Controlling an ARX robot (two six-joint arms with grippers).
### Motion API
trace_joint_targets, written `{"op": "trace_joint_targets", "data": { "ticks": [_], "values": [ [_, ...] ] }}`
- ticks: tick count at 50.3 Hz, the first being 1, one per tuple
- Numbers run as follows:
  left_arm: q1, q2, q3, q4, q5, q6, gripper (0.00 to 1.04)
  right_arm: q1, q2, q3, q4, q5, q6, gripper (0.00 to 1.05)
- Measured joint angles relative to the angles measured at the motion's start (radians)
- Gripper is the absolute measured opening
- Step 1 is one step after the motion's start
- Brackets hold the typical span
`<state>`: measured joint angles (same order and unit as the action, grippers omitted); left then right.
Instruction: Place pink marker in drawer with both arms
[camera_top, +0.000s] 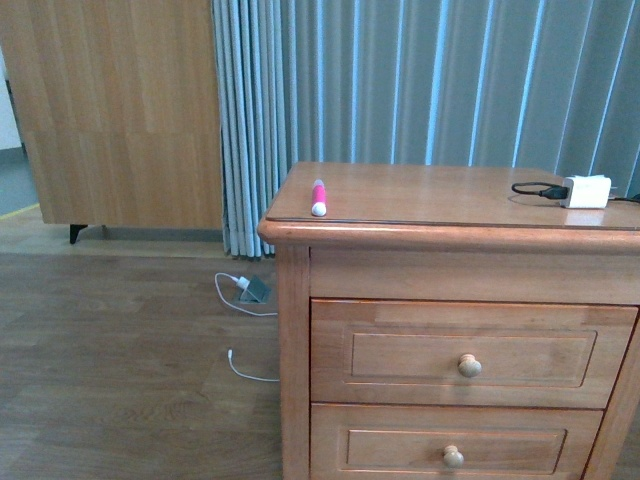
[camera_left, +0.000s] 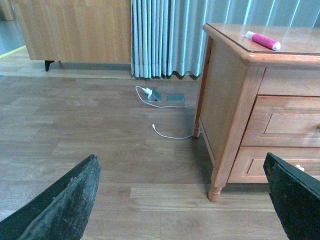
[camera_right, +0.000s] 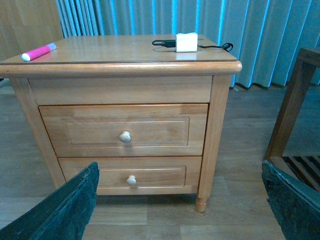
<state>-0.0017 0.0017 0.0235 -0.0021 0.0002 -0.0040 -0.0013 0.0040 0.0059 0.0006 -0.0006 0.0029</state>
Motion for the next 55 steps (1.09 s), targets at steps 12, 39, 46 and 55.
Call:
{"op": "trace_joint_targets", "data": {
  "ticks": [12, 39, 46, 55],
  "values": [
    [0.000, 0.000, 0.000, 0.000, 0.000, 0.000, 0.99, 0.000, 0.000, 0.000, 0.000, 0.000, 0.000, 0.96],
    [0.000, 0.000, 0.000, 0.000, 0.000, 0.000, 0.99, 0.000, 0.000, 0.000, 0.000, 0.000, 0.000, 0.96],
    [0.000, 0.000, 0.000, 0.000, 0.000, 0.000, 0.99, 0.000, 0.000, 0.000, 0.000, 0.000, 0.000, 0.96],
    [0.000, 0.000, 0.000, 0.000, 0.000, 0.000, 0.99, 0.000, 0.000, 0.000, 0.000, 0.000, 0.000, 0.96]
  ]
}}
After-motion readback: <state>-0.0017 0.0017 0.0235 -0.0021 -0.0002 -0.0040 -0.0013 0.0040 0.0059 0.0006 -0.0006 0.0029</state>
